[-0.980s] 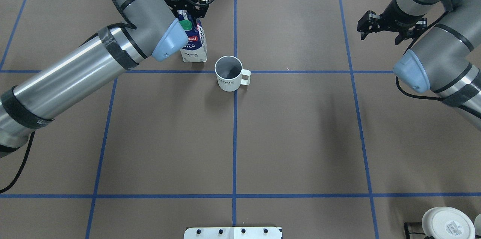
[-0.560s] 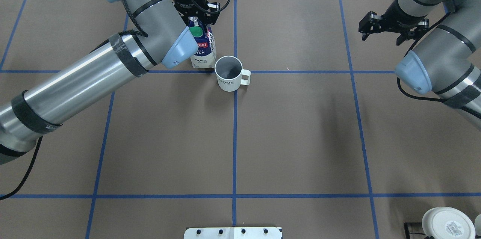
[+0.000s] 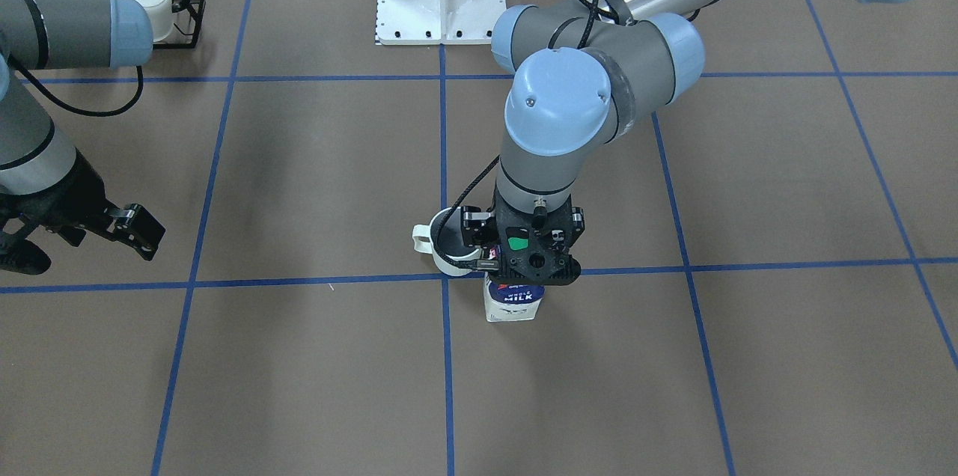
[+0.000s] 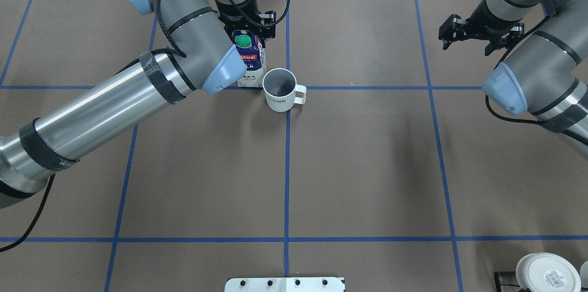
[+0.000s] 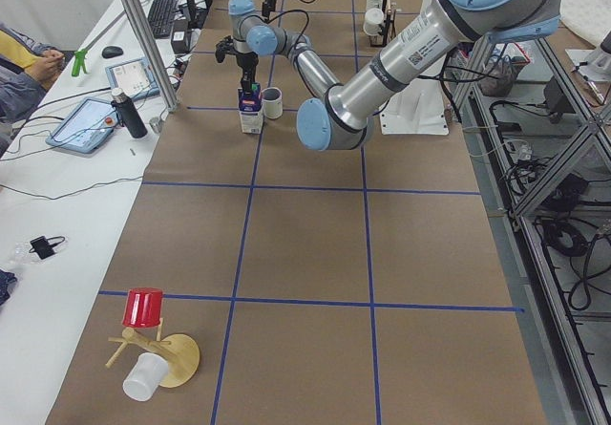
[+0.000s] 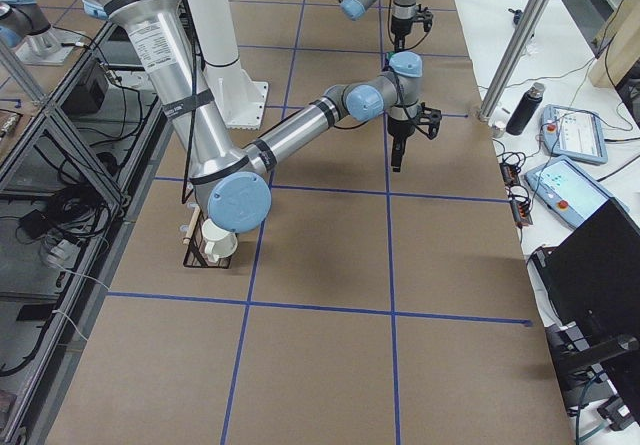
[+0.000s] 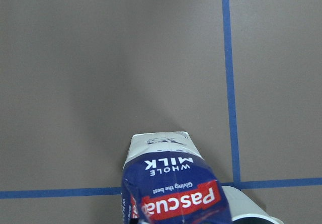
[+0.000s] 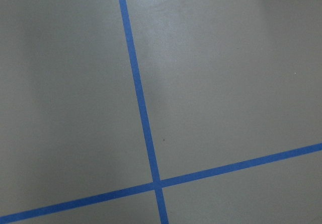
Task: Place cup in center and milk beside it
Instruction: 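Carry the milk carton with the left gripper beside the mug, then release the carton and withdraw the left gripper while the right arm retracts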
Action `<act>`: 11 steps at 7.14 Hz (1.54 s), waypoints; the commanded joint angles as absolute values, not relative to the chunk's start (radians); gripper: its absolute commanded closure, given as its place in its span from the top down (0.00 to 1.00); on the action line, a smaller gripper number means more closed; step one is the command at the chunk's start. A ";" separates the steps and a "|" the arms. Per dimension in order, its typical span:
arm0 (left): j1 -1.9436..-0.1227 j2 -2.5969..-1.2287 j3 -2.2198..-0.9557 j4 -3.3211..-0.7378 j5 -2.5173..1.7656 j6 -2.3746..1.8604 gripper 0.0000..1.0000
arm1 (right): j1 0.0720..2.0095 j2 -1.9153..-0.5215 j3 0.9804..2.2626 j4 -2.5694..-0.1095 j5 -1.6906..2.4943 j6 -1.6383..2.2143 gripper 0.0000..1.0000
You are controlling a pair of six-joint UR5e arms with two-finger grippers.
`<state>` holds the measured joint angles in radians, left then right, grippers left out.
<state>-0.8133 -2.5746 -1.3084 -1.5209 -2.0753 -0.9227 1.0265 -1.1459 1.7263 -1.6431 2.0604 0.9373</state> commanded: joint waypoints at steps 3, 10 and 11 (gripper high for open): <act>-0.975 -2.252 -1.691 -1.502 -2.075 -0.704 0.99 | 1.126 -1.146 1.721 -1.654 2.147 0.802 1.00; -1.356 -1.810 -1.695 -1.562 -2.267 -0.097 0.99 | 1.402 -1.348 1.715 -1.640 2.393 0.319 1.00; -1.358 -1.812 -1.692 -1.560 -2.267 -0.100 0.99 | 1.402 -1.351 1.715 -1.638 2.396 0.321 1.00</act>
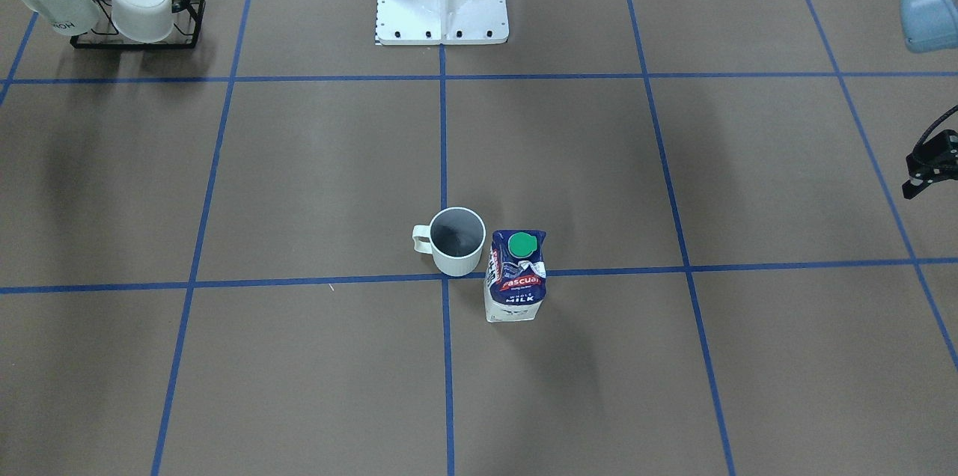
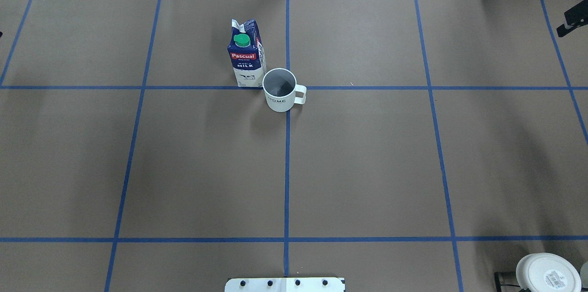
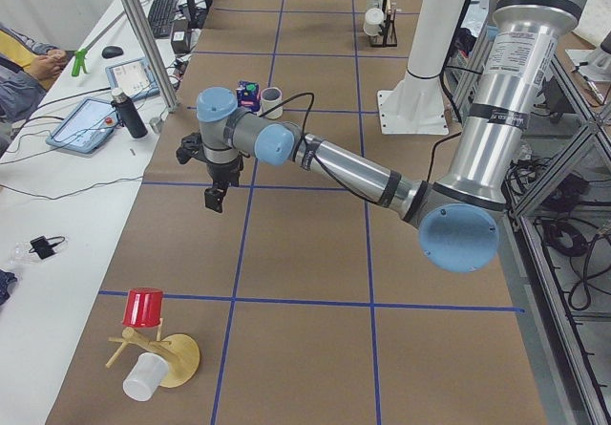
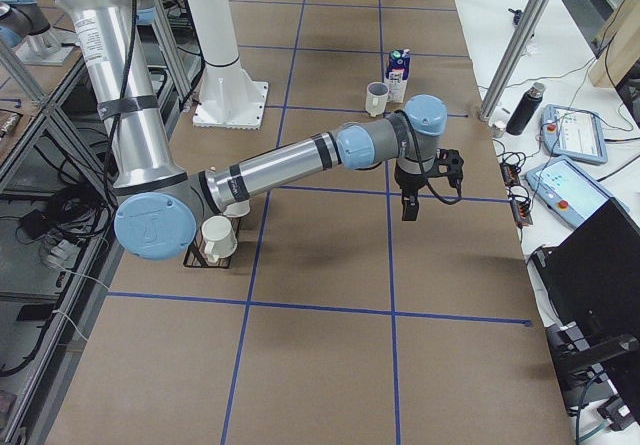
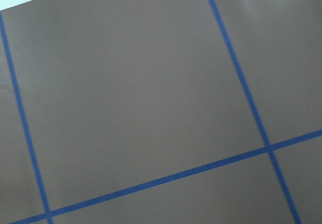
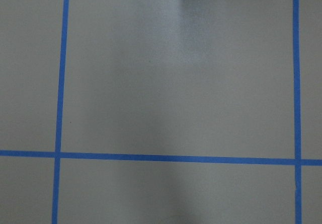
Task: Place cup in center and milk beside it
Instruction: 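Release the carton and withdraw the left gripper while the right arm retracts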
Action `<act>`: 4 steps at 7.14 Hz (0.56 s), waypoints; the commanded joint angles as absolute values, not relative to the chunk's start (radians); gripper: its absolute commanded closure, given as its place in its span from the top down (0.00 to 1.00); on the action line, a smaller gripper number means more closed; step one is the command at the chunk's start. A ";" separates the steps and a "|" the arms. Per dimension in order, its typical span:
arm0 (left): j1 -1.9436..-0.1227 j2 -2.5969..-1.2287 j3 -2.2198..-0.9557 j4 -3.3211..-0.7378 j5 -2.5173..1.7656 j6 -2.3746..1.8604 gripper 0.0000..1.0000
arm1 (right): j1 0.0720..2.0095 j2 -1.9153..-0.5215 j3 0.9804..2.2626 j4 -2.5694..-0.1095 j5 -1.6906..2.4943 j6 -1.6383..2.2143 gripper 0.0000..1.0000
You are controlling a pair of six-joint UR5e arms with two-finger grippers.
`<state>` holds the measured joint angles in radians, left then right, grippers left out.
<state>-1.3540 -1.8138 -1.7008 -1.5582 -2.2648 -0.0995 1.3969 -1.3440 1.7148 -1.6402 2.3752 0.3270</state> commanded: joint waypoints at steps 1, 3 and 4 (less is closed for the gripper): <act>-1.359 -1.816 -1.692 -1.562 -2.269 -0.133 0.99 | 1.402 -1.351 1.715 -1.638 2.396 0.322 1.00; -1.359 -1.821 -1.700 -1.563 -2.269 -0.137 0.99 | 1.402 -1.356 1.721 -1.638 2.396 0.327 1.00; -1.359 -1.821 -1.701 -1.565 -2.269 -0.137 0.99 | 1.401 -1.356 1.718 -1.638 2.396 0.327 1.00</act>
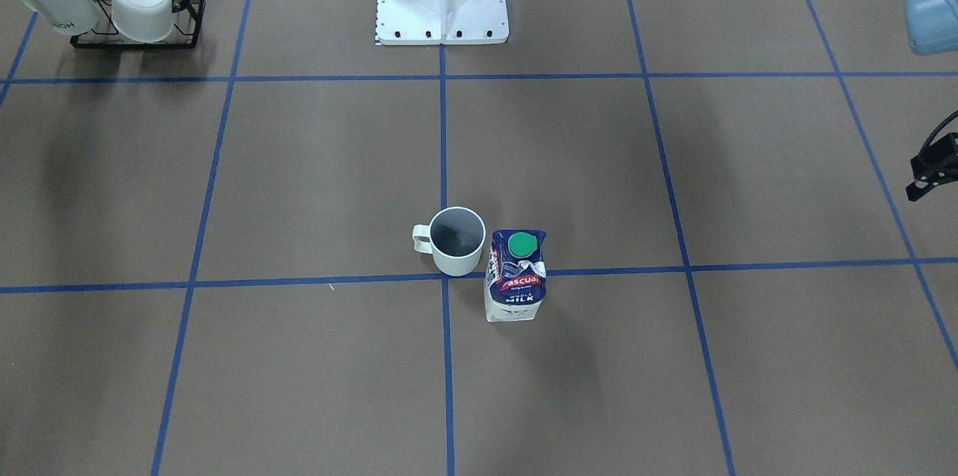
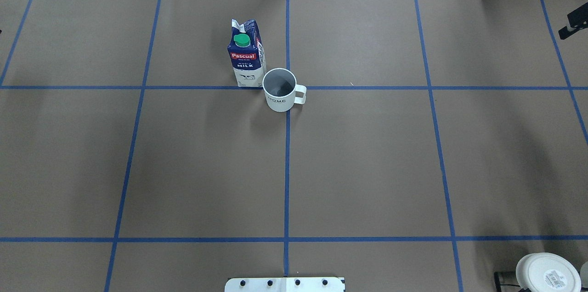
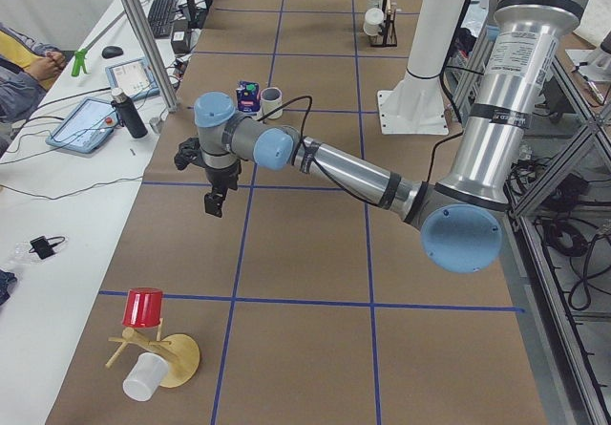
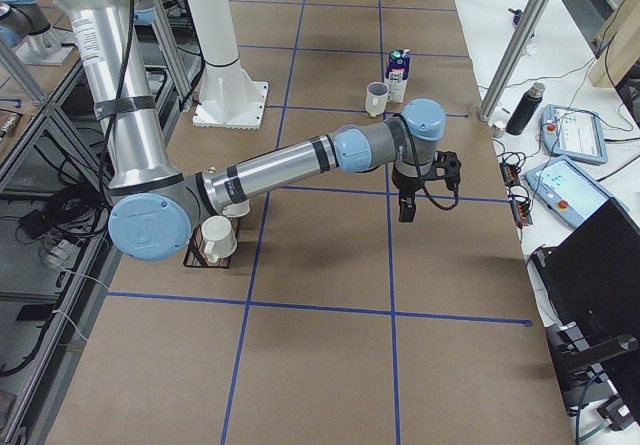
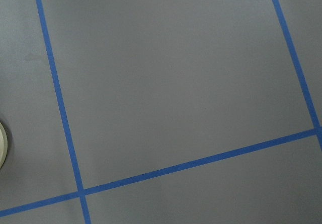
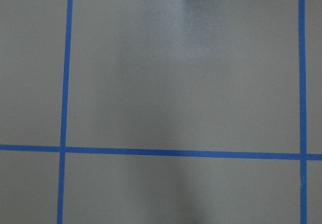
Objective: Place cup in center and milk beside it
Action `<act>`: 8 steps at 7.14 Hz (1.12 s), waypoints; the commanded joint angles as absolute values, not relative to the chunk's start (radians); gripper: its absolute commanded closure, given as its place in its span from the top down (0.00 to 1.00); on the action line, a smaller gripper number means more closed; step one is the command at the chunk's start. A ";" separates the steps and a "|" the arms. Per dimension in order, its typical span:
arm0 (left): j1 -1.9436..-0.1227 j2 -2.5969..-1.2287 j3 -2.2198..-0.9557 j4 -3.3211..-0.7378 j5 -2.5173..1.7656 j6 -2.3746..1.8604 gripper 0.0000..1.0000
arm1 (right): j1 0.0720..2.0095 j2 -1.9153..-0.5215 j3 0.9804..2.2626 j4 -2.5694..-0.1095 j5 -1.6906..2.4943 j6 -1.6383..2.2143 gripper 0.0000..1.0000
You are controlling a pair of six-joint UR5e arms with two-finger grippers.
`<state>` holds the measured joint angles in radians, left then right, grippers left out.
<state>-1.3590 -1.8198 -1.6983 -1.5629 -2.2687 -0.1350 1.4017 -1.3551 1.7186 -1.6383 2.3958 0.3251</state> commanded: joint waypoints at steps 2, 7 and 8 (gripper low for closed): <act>-1.408 -1.818 -1.729 -1.566 -2.269 -0.146 0.99 | 1.401 -1.356 1.739 -1.637 2.395 0.333 1.00; -1.411 -1.829 -1.678 -1.607 -2.270 -0.271 0.99 | 1.373 -1.333 1.733 -1.635 2.373 0.331 1.00; -1.408 -1.830 -1.674 -1.630 -2.270 -0.285 0.99 | 1.356 -1.306 1.723 -1.638 2.372 0.331 1.00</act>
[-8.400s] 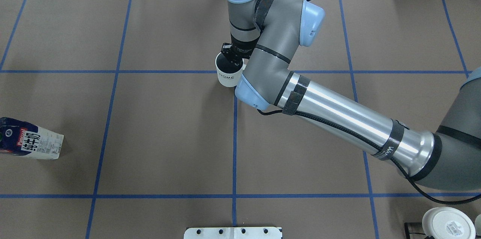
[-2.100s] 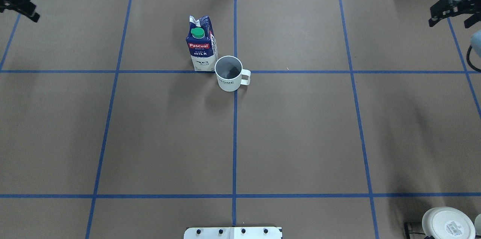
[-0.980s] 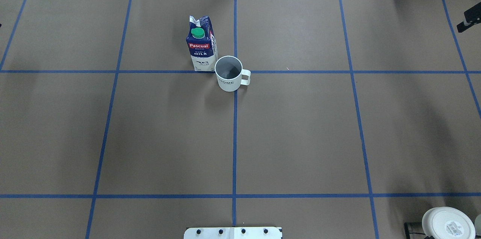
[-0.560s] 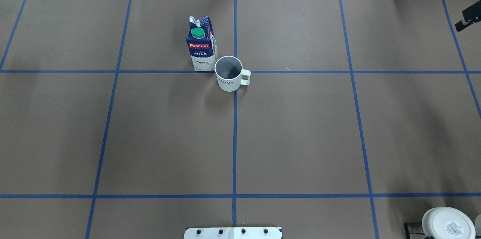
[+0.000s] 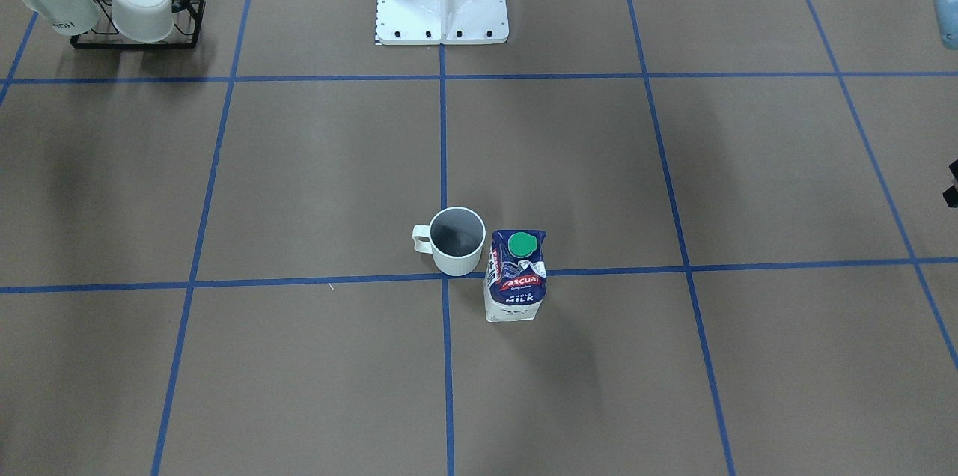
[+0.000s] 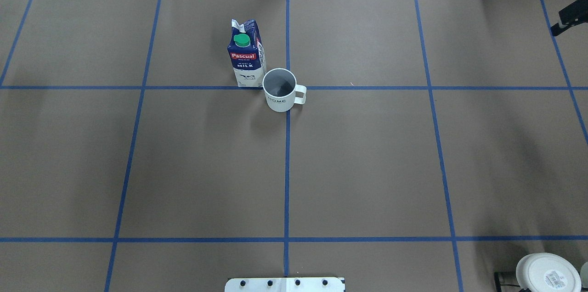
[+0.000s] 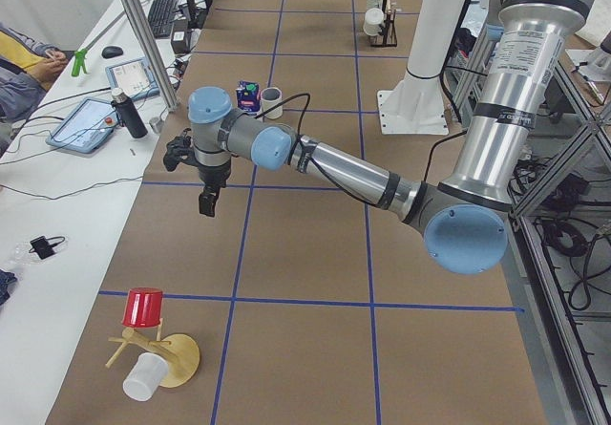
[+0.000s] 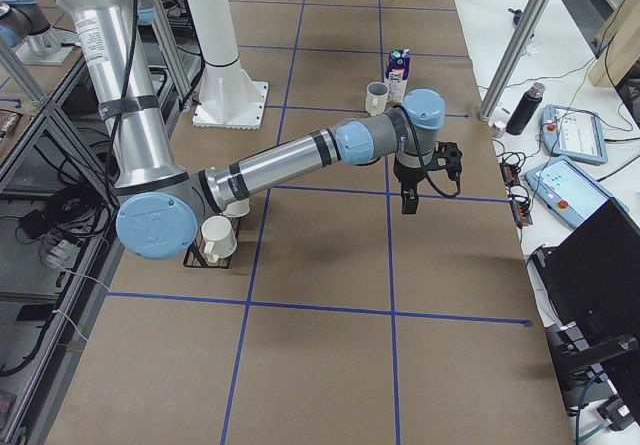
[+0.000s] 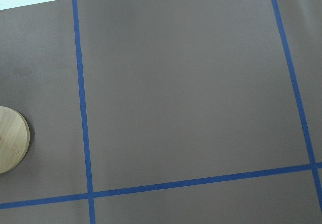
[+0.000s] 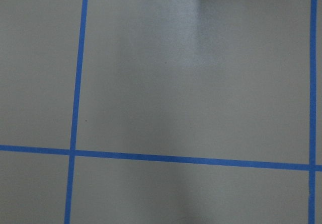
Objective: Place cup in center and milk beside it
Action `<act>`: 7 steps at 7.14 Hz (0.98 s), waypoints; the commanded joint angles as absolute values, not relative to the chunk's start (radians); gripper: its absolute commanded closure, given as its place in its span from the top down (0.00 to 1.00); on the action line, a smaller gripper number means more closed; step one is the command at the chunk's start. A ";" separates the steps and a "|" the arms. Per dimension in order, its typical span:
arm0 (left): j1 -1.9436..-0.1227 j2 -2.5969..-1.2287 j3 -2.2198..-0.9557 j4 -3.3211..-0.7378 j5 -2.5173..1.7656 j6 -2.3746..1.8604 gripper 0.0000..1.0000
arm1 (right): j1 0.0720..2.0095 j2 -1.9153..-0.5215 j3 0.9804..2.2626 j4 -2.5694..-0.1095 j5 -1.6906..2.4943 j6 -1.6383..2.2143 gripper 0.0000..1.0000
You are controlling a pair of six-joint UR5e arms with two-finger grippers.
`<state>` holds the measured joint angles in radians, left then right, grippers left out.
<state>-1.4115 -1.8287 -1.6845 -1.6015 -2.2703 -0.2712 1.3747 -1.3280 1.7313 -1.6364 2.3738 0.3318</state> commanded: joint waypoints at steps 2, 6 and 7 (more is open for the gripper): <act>-1.407 -1.818 -1.651 -1.676 -2.269 -0.287 0.99 | 1.347 -1.301 1.720 -1.637 2.370 0.333 1.00; -1.407 -1.804 -1.654 -1.742 -2.269 -0.290 0.99 | 1.341 -1.299 1.710 -1.635 2.347 0.331 1.00; -1.407 -1.798 -1.663 -1.767 -2.269 -0.291 0.99 | 1.339 -1.292 1.709 -1.637 2.345 0.331 1.00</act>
